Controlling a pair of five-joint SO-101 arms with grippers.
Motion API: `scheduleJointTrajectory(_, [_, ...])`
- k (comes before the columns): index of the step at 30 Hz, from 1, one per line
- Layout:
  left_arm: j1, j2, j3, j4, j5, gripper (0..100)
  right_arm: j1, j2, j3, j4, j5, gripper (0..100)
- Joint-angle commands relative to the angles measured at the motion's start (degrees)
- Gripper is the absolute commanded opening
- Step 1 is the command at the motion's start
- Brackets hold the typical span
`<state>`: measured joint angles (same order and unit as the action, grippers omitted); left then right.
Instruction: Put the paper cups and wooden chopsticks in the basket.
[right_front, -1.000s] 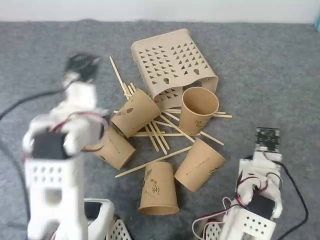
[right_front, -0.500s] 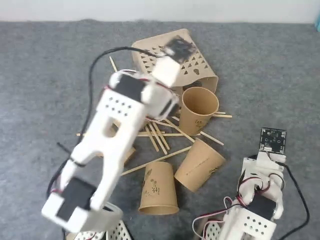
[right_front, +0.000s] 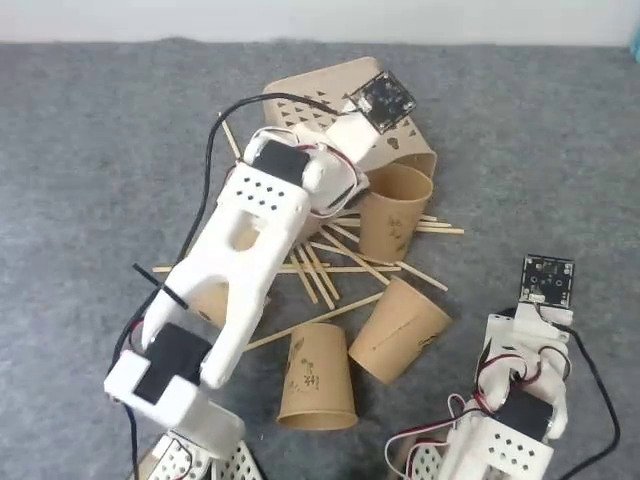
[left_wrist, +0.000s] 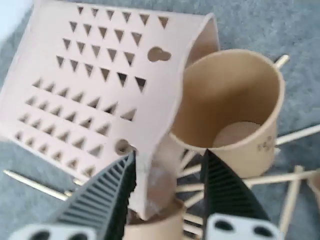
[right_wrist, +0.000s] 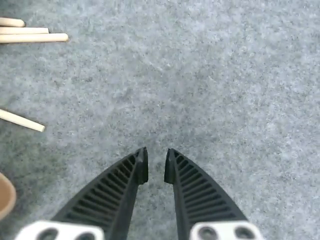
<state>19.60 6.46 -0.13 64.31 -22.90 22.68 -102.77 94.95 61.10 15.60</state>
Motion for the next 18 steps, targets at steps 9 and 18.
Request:
scheduleJointTrajectory(9, [-1.0,-1.7,-2.5,0.7,-3.1,21,0.5,-0.7,-1.2,-1.2,-0.5,8.0])
scheduleJointTrajectory(18, [-5.1,-1.9,7.4,-15.1,-8.9,14,0.4,-0.7,-1.2,-1.2,-0.5,8.0])
